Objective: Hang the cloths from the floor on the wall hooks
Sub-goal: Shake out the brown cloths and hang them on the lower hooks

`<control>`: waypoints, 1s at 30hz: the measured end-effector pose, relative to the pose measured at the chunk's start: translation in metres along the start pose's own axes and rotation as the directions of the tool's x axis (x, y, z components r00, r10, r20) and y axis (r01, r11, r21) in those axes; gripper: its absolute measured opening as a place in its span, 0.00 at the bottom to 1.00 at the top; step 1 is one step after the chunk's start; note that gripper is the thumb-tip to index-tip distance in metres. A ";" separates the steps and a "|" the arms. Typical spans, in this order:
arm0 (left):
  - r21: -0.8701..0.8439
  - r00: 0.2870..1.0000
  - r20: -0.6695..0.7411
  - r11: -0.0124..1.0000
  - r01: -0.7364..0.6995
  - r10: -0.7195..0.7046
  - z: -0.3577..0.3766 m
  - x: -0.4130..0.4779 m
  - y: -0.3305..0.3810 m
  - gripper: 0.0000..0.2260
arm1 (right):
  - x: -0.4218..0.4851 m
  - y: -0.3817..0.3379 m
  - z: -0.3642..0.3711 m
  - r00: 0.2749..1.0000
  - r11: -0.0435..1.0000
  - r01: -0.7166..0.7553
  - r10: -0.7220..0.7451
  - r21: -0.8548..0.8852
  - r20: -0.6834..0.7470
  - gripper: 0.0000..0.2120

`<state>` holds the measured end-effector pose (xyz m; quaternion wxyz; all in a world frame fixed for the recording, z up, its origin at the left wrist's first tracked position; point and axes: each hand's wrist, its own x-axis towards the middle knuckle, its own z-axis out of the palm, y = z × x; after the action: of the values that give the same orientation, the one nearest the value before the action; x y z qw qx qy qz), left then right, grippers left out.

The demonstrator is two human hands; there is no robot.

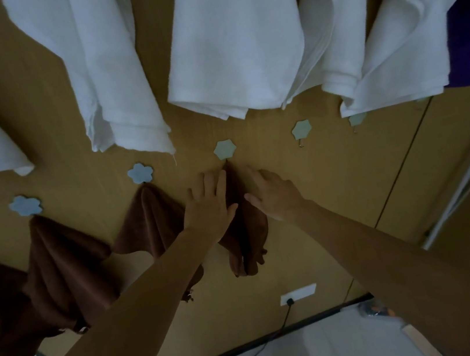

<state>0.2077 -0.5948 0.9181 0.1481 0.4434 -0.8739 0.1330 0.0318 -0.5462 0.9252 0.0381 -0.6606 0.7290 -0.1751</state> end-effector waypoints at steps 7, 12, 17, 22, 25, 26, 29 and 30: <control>0.099 0.999 0.021 0.994 0.036 -0.039 -0.029 -0.028 0.004 0.37 | -0.032 -0.006 -0.014 1.000 0.997 0.011 -0.011 -0.074 0.007 0.35; 0.216 0.992 0.038 0.970 0.107 -0.118 -0.059 -0.053 0.015 0.35 | -0.060 -0.013 -0.032 0.993 0.993 0.110 -0.111 -0.048 -0.028 0.36; 0.266 0.975 0.026 0.941 0.208 -0.222 -0.090 -0.097 0.041 0.35 | -0.096 -0.019 -0.049 0.977 0.977 0.211 -0.212 -0.031 -0.022 0.35; 0.316 0.944 0.029 0.899 0.303 -0.329 -0.126 -0.154 0.069 0.35 | -0.130 -0.031 -0.060 0.940 0.940 0.335 -0.338 -0.068 -0.036 0.35; 0.370 0.919 0.050 0.861 0.348 -0.392 -0.148 -0.190 0.073 0.35 | -0.152 -0.052 -0.064 0.915 0.910 0.400 -0.404 -0.113 -0.018 0.35; 0.385 0.909 0.043 0.847 0.368 -0.415 -0.155 -0.202 0.072 0.34 | -0.159 -0.061 -0.065 0.905 0.899 0.421 -0.426 -0.122 -0.017 0.35; 0.400 0.878 0.012 0.807 0.434 -0.479 -0.175 -0.236 0.061 0.34 | -0.183 -0.093 -0.066 0.878 0.872 0.476 -0.478 -0.110 0.005 0.35; 0.396 0.868 0.006 0.799 0.453 -0.496 -0.181 -0.248 0.058 0.34 | -0.190 -0.103 -0.065 0.867 0.863 0.496 -0.498 -0.095 0.008 0.35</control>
<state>0.3262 -0.3133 0.9856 0.0394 0.6749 -0.6985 0.2348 0.1346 -0.3542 0.9841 -0.0458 -0.8255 0.5421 -0.1502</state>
